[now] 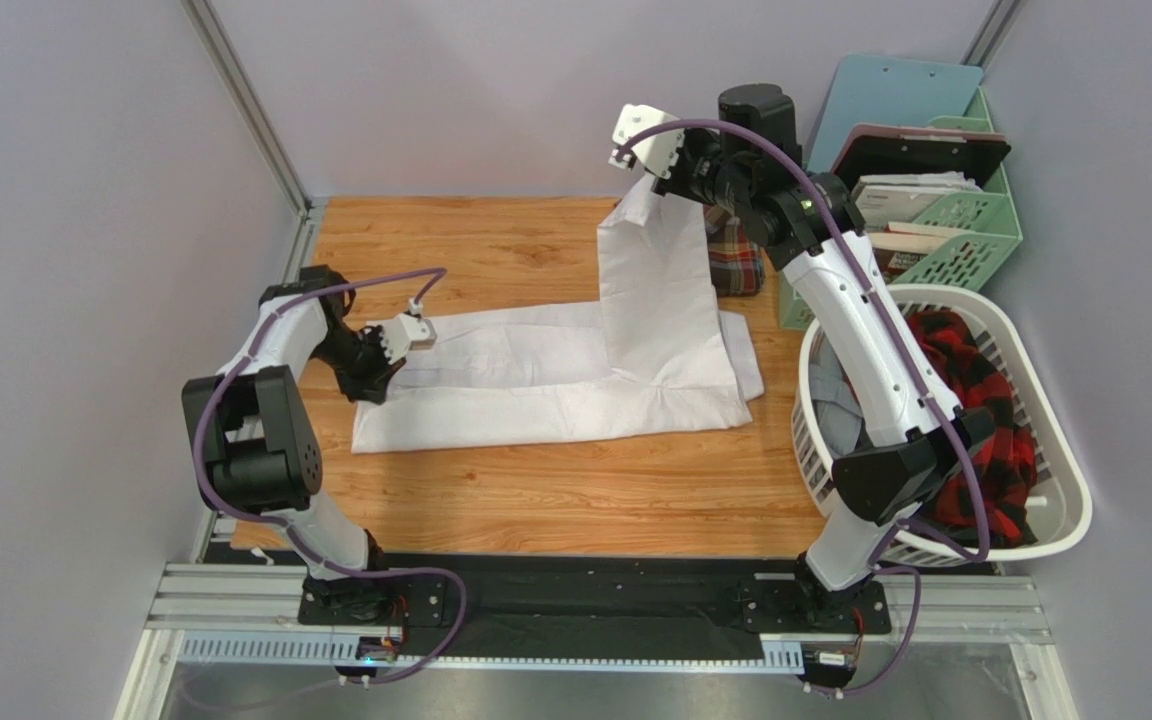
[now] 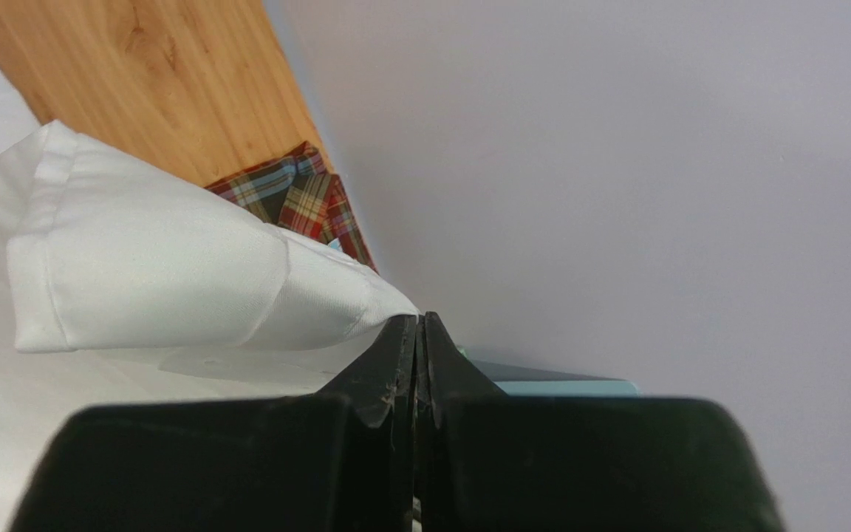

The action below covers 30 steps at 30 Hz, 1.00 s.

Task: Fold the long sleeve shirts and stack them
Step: Fold the shirt

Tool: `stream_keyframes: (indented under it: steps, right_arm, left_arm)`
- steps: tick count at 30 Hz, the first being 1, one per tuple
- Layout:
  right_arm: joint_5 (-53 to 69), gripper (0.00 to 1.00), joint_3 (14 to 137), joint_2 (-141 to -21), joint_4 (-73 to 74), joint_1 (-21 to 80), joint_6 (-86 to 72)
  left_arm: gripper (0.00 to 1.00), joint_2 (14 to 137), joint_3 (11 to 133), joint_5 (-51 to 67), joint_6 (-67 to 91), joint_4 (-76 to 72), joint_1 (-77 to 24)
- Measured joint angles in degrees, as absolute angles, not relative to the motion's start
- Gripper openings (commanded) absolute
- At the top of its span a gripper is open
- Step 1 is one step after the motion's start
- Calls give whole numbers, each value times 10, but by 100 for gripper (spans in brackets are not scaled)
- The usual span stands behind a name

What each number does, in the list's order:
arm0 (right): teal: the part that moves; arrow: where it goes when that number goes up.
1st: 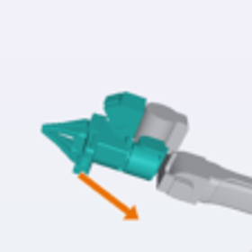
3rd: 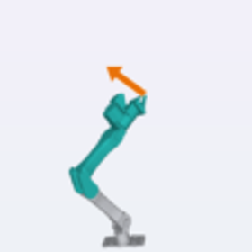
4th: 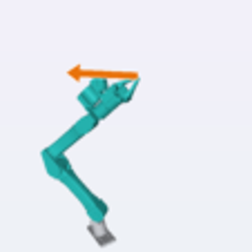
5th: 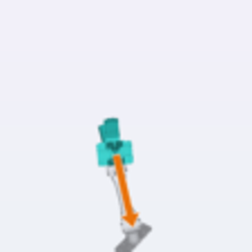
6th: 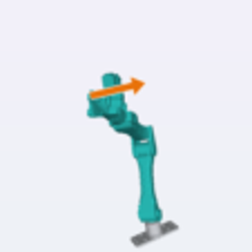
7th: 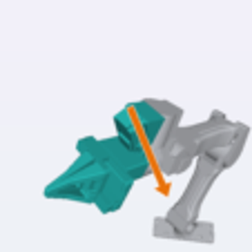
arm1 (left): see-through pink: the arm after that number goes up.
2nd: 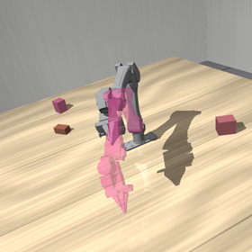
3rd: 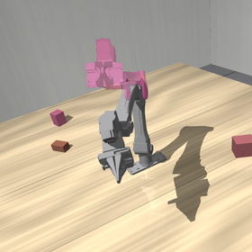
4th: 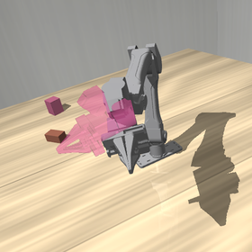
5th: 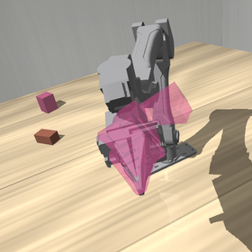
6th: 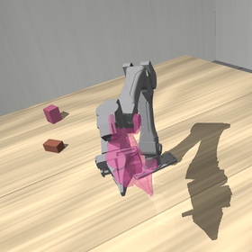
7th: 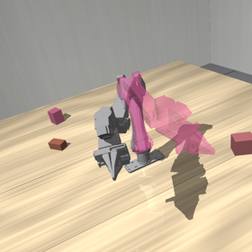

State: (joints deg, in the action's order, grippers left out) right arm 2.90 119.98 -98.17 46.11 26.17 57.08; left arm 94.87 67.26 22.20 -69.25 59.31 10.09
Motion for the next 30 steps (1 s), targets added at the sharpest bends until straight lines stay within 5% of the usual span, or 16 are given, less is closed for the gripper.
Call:
stream_keyframes:
  steps: [22,24,28,30]
  right_arm:
    - [24,0,1066,-1028,304,305,609]
    - [19,0,1070,-1042,292,309,607]
    - [10,0,1070,-1063,282,324,597]
    - [-1,0,1068,-1069,279,336,592]
  left_arm:
    - [0,992,670,205,-626,538,104]
    - [4,997,670,205,-615,535,106]
    - [37,1011,671,206,-587,529,110]
    - [43,1014,672,207,-573,528,112]
